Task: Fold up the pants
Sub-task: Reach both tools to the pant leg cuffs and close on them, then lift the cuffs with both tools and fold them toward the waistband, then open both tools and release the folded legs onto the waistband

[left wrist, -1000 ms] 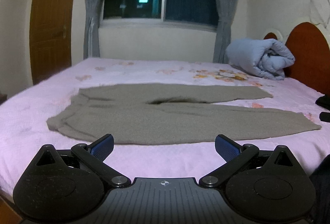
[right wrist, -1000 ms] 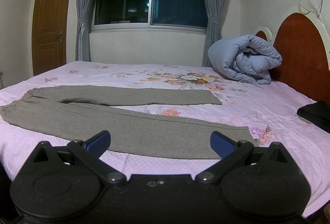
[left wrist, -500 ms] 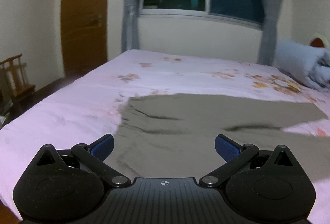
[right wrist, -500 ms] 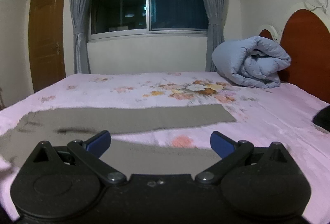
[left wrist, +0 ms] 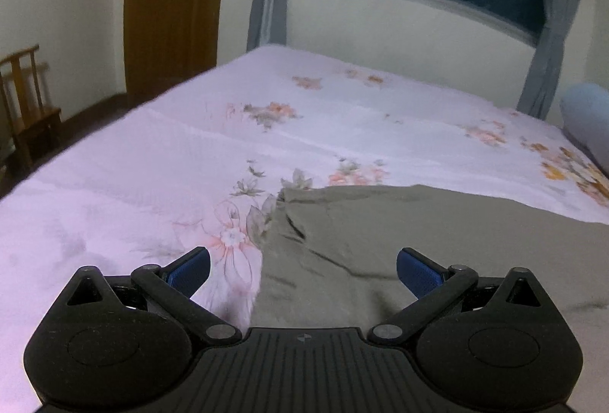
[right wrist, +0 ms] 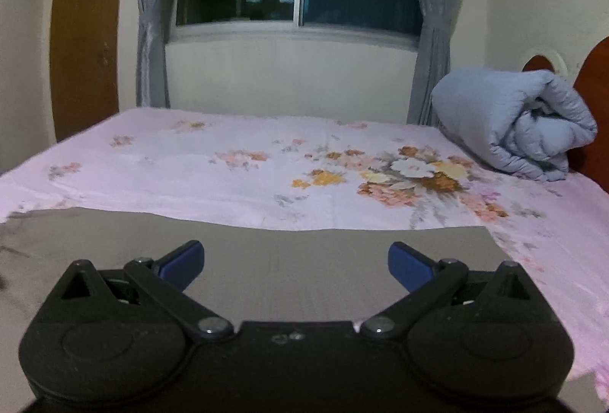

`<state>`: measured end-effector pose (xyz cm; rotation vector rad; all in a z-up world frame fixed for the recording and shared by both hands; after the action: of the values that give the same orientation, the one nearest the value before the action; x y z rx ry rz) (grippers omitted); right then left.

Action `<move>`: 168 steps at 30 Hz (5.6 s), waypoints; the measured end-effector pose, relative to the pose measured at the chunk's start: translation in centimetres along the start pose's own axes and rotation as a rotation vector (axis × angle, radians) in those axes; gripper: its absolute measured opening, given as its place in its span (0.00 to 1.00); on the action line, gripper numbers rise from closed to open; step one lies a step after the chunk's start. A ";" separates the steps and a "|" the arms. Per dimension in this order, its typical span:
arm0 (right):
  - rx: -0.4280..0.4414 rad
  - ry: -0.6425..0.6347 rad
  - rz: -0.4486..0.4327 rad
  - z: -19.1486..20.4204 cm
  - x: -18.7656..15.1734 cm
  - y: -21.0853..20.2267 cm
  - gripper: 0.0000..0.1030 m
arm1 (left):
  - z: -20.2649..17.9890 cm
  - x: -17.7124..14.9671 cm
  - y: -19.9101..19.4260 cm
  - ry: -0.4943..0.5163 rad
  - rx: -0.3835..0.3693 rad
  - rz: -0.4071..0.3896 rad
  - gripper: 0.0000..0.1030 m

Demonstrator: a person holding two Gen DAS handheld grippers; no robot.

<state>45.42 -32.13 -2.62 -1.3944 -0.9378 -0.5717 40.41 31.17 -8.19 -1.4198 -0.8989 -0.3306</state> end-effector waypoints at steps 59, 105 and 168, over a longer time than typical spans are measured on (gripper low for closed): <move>0.561 -0.493 0.208 6.2 2.5 15.3 0.00 | 0.4 8.2 4.1 -0.086 -0.283 -0.086 0.15; 0.448 0.482 0.297 -1.0 -16.0 -4.8 0.43 | 3.5 -14.4 -6.2 -0.395 -0.336 0.150 0.19; 0.129 0.207 0.221 -13.2 -5.6 1.6 0.33 | -15.1 -15.3 -5.9 0.006 -0.009 0.082 0.84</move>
<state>46.53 -45.81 -7.05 -1.2761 -0.6341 -0.4697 31.61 11.35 -13.24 -1.4587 -0.8328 -0.2776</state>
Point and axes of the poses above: each gripper's, at about its wrist camera, not at the fingertips, and y roughly the way its jaws point, z to its left, x to its top, the point moved 10 cm from there along y, roughly the way its jaws point, and after that the axes turned 10 degrees about z, right-handed, at the moved point
